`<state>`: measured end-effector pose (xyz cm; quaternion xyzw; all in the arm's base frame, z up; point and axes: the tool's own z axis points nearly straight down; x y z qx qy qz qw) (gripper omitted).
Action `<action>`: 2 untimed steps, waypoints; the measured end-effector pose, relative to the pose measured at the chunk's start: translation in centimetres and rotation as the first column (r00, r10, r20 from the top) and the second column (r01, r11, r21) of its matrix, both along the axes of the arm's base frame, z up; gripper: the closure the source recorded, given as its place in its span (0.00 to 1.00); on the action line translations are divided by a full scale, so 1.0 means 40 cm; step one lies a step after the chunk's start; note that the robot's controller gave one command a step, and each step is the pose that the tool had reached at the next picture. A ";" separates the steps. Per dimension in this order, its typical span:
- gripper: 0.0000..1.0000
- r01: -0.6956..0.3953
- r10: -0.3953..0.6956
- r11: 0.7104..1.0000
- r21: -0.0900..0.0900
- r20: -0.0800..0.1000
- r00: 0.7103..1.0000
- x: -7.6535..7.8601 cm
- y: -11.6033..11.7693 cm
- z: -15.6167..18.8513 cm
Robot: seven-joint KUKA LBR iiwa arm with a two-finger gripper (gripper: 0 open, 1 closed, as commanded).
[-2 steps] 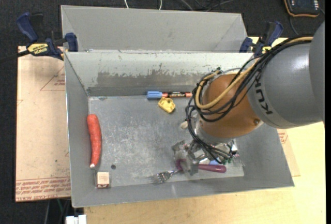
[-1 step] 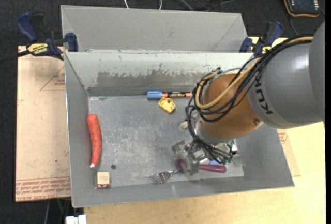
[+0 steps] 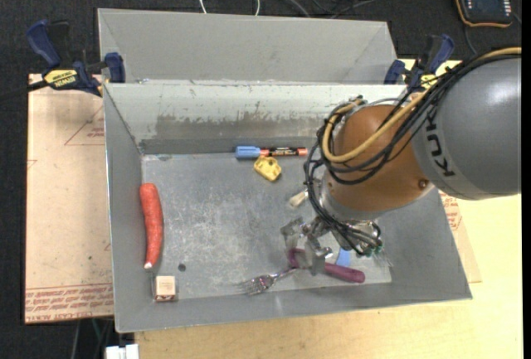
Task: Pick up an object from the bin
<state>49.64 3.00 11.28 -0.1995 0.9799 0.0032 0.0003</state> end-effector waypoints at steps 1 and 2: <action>1.00 0.001 -0.001 1.000 0.000 -0.004 1.000 -0.002 0.001 0.106; 1.00 0.001 -0.001 1.000 0.000 -0.001 1.000 0.000 0.001 0.226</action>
Offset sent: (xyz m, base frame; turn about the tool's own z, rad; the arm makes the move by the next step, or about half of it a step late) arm -0.0006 0.0004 0.0411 0.0008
